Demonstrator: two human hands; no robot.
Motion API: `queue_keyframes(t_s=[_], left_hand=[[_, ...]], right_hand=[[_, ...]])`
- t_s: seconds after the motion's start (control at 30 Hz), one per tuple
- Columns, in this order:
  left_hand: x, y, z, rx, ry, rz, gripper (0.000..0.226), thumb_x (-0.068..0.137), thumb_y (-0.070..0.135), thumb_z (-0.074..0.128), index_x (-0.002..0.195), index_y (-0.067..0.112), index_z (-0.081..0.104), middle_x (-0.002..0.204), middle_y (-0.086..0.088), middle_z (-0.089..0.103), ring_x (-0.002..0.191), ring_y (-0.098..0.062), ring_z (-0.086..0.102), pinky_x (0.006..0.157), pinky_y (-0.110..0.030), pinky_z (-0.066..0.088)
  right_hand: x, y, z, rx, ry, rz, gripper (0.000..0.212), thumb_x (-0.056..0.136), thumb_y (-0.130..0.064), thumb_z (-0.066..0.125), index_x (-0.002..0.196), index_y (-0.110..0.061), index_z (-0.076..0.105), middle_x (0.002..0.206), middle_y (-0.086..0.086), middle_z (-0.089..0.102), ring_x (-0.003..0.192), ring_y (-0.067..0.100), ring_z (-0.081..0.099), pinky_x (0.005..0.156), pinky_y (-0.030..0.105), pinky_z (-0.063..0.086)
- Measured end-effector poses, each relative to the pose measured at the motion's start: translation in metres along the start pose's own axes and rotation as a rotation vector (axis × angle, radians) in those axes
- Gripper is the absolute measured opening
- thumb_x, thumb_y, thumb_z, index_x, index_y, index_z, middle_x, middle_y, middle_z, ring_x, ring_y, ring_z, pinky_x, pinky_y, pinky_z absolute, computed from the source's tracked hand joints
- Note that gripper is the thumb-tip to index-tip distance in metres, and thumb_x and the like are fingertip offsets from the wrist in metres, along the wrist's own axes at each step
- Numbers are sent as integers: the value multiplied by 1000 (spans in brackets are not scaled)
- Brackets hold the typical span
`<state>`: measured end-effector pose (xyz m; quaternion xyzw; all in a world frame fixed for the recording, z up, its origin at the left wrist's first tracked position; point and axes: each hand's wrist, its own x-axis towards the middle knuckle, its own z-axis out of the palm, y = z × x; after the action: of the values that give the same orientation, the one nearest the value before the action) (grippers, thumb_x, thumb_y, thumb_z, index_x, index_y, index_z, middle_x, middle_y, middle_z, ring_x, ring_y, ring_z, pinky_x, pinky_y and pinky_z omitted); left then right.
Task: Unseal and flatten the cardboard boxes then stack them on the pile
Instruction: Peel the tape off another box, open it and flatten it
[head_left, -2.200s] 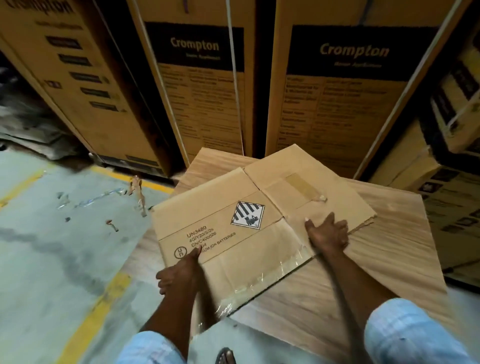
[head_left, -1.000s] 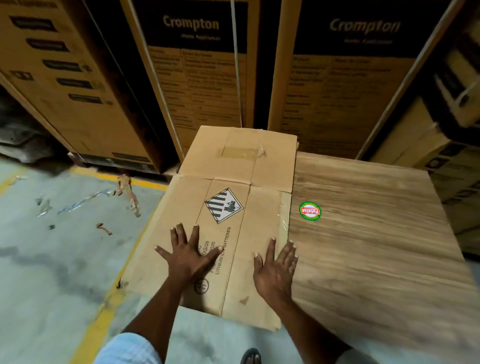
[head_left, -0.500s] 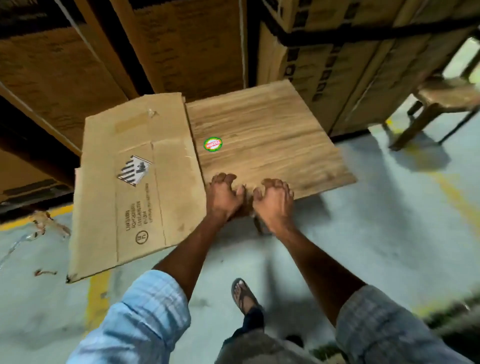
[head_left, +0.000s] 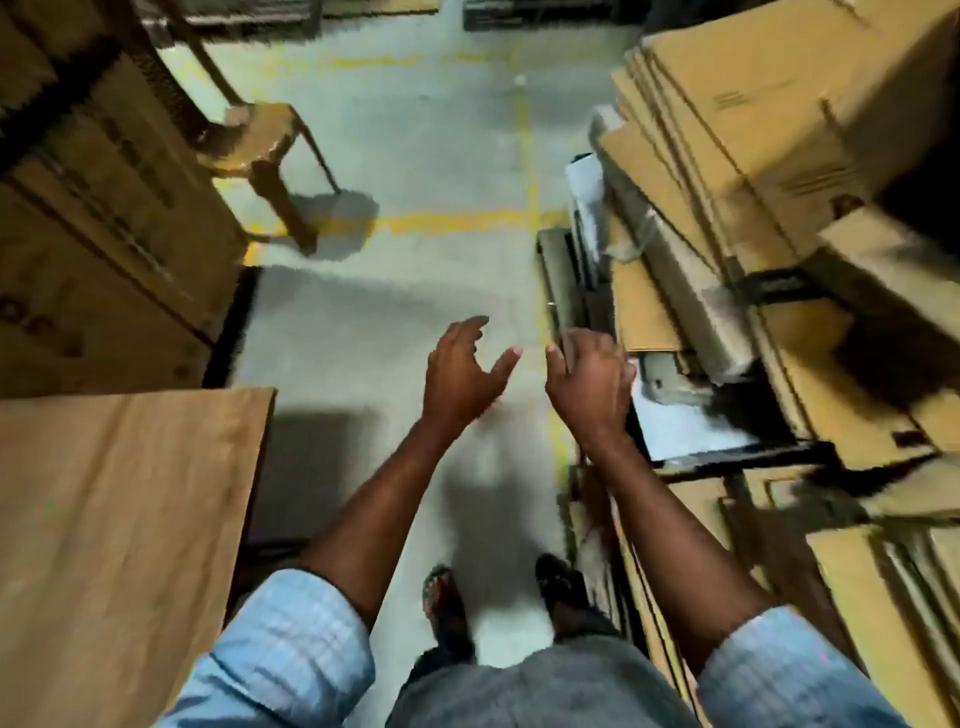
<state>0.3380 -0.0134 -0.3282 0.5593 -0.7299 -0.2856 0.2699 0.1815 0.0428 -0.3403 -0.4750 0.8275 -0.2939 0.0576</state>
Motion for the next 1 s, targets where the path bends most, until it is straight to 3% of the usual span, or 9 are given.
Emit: queue_keyframes(t_s=[0.13, 0.27, 0.4, 0.53, 0.63, 0.73, 0.87, 0.93, 1.0], left_hand=[[57, 95, 44, -106, -245, 316, 73, 81, 58, 70, 140, 16, 57, 132, -5, 63, 119, -22, 62, 101, -41, 51], [99, 195, 90, -191, -393, 499, 85, 77, 75, 63, 146, 26, 52, 143, -3, 59, 132, -20, 55, 108, -46, 47], [118, 311, 126, -229, -399, 614, 86, 81, 77, 61, 152, 33, 39, 158, -5, 41, 147, -24, 36, 120, -51, 33], [128, 405, 152, -306, -296, 672, 90, 77, 84, 53, 148, 30, 43, 152, -11, 42, 145, -29, 34, 116, -59, 31], [119, 445, 168, -391, -256, 574, 85, 80, 74, 64, 148, 26, 44, 154, -21, 35, 142, -37, 36, 113, -58, 36], [102, 458, 186, -520, -346, 449, 74, 88, 62, 67, 150, 29, 43, 159, -23, 26, 141, -35, 39, 104, -42, 44], [95, 461, 207, -608, -409, 336, 54, 99, 49, 59, 146, 26, 48, 138, -13, 46, 113, -19, 43, 68, -20, 30], [98, 461, 213, -621, -403, 329, 44, 101, 38, 60, 142, 26, 53, 137, -10, 52, 114, -17, 41, 66, -19, 27], [101, 461, 215, -599, -365, 354, 42, 100, 21, 60, 142, 26, 56, 135, -7, 57, 119, -16, 44, 72, -21, 34]], right_hand=[[29, 49, -79, 3, 235, 228, 46, 89, -36, 58, 127, -11, 63, 122, 18, 64, 115, 41, 57, 99, 50, 46], [50, 92, -170, 24, 482, 373, 50, 91, -32, 62, 136, -12, 57, 128, 17, 62, 120, 37, 56, 101, 48, 46], [76, 127, -263, -46, 794, 388, 52, 91, -41, 60, 136, -15, 57, 129, 13, 62, 121, 33, 56, 100, 48, 47], [96, 149, -339, -119, 1061, 378, 58, 92, -46, 63, 140, -15, 51, 133, 8, 58, 124, 25, 51, 103, 42, 42], [108, 171, -372, -158, 1109, 459, 70, 88, -45, 67, 146, -15, 44, 142, 9, 50, 132, 26, 43, 111, 45, 33], [112, 197, -399, -189, 1135, 544, 85, 80, -42, 73, 151, -15, 35, 149, 11, 44, 138, 30, 38, 115, 52, 32], [115, 240, -434, -58, 1074, 604, 111, 71, -49, 84, 158, -18, 22, 157, 12, 35, 143, 30, 33, 117, 56, 28], [116, 261, -451, 40, 1032, 618, 128, 62, -57, 91, 159, -21, 16, 161, 12, 31, 146, 30, 31, 118, 57, 27], [115, 276, -468, 151, 955, 615, 141, 51, -66, 92, 159, -27, 11, 163, 11, 28, 147, 31, 31, 118, 56, 29]])
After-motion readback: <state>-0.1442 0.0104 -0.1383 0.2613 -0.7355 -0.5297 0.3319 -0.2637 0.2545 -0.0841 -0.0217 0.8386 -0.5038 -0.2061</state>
